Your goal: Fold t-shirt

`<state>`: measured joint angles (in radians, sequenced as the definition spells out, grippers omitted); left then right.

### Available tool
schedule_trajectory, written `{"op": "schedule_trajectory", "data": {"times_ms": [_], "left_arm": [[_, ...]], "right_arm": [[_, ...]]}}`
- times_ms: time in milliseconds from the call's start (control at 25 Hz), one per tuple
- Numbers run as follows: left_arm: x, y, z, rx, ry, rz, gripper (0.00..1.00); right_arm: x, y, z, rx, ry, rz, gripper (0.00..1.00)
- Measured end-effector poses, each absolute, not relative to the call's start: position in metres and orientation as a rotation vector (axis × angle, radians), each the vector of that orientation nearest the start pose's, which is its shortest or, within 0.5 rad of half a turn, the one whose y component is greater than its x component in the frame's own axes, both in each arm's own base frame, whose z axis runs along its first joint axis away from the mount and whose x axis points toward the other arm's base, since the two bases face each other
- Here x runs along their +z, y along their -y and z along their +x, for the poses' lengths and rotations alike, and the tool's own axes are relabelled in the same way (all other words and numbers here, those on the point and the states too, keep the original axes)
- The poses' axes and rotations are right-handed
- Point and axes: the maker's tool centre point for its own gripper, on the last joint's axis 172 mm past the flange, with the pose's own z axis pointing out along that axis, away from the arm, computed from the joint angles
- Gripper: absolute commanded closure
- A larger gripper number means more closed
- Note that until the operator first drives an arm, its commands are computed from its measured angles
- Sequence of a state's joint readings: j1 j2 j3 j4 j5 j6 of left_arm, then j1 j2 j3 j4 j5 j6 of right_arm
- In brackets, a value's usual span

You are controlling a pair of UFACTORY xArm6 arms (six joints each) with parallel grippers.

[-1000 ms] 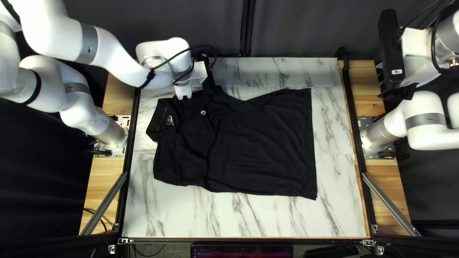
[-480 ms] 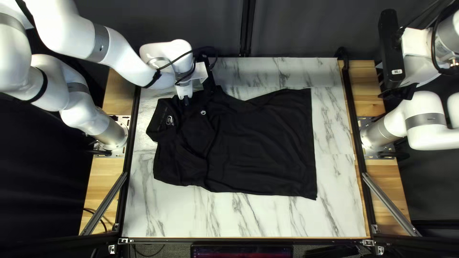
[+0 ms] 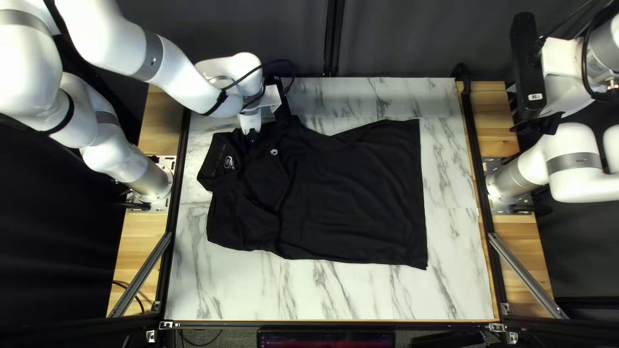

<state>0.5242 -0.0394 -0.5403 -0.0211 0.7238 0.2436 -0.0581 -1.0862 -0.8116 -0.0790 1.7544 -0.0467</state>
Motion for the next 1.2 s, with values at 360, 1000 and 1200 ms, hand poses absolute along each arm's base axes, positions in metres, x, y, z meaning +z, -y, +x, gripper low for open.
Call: {"op": "schedule_trajectory", "data": {"times_ms": [360, 1000, 1200], "left_arm": [[0.037, -0.163, 0.291, 0.205, 0.461, -3.173, 1.0], [0.109, -0.12, 0.318, 0.077, 0.374, -3.084, 1.0], [0.13, -0.076, 0.333, -0.022, 0.253, -3.031, 1.0]], "right_arm": [[0.376, 0.033, 0.184, -0.224, -0.051, -3.217, 0.0], [0.376, 0.033, 0.184, -0.224, -0.051, -3.217, 0.0], [0.376, 0.033, 0.184, -0.224, -0.051, -3.217, 0.0]]}}
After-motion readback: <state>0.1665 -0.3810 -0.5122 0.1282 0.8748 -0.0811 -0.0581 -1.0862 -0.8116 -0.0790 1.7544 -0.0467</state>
